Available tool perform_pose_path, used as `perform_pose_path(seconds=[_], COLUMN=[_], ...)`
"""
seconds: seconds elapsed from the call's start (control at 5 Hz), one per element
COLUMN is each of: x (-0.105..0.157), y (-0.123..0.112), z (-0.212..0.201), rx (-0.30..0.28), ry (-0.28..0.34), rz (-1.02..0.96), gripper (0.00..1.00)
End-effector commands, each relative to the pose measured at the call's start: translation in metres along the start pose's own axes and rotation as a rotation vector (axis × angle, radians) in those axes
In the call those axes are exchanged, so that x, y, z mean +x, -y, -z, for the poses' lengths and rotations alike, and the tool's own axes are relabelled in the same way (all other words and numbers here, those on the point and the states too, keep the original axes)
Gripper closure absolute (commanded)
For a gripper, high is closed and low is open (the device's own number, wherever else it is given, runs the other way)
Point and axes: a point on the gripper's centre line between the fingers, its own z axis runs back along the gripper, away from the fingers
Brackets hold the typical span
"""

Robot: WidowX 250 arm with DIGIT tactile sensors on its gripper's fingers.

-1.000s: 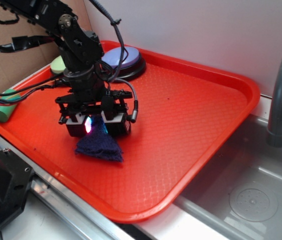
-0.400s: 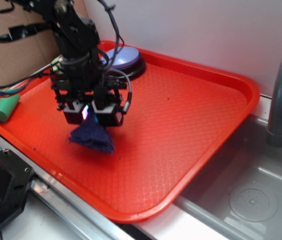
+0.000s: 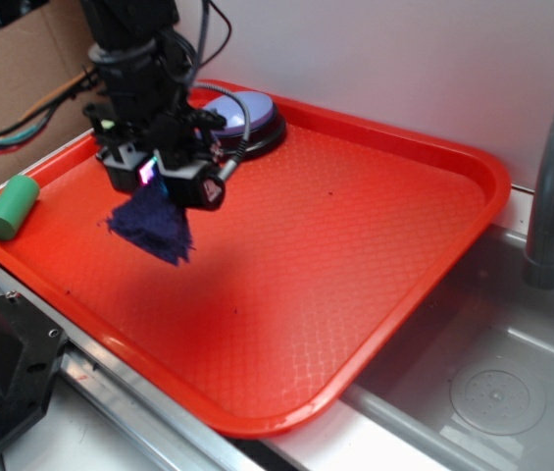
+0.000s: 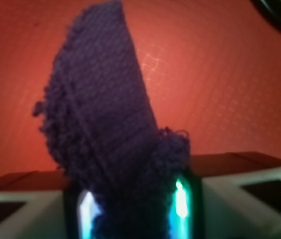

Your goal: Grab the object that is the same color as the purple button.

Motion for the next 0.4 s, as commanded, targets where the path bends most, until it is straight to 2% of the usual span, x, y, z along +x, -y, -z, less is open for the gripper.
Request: perform_pose_path(seconds=[0.0, 0.2], x=[-0.006, -0.013], y=[-0.01, -0.026], z=[-0.079, -0.089], rx=[-0.046, -0.111], ry=[0.118, 0.107], rz=[0.18, 0.118], gripper=[1.0, 1.0])
